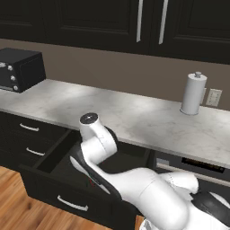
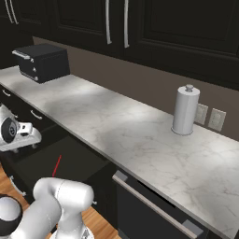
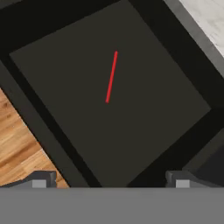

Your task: Take a straw from the drawer in front and place it inside the glass cup on the dining counter.

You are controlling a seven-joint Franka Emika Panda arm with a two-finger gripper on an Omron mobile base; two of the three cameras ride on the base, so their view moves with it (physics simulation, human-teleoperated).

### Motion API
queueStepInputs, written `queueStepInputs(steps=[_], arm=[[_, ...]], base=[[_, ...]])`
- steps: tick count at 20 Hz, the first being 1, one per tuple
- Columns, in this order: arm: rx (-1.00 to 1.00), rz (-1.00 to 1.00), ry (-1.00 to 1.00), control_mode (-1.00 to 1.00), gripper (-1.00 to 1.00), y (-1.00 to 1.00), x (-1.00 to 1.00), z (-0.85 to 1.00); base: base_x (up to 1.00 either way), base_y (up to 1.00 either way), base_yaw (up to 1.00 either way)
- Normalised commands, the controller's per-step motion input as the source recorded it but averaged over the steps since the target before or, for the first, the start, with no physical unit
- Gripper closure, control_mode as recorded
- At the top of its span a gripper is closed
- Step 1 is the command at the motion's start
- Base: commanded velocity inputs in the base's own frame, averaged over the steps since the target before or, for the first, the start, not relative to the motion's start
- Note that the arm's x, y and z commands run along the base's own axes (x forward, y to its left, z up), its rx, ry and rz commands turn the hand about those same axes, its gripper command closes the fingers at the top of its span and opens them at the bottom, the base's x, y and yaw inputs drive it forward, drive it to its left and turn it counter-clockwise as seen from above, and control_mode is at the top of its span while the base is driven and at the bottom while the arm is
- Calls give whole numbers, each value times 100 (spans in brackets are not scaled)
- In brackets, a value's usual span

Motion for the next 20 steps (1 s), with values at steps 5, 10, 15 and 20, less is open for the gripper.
queueStepInputs(steps=[5, 10, 15, 20], arm=[[20, -7, 11, -100, -100, -21, 96, -14], [11, -10, 14, -100, -100, 0, 92, -30], [2, -10, 20, -100, -100, 17, 64, -46], [0, -11, 21, -100, -100, 43, 64, -42]], base=[[0, 0, 0], [0, 0, 0], [0, 0, 0], [0, 0, 0]])
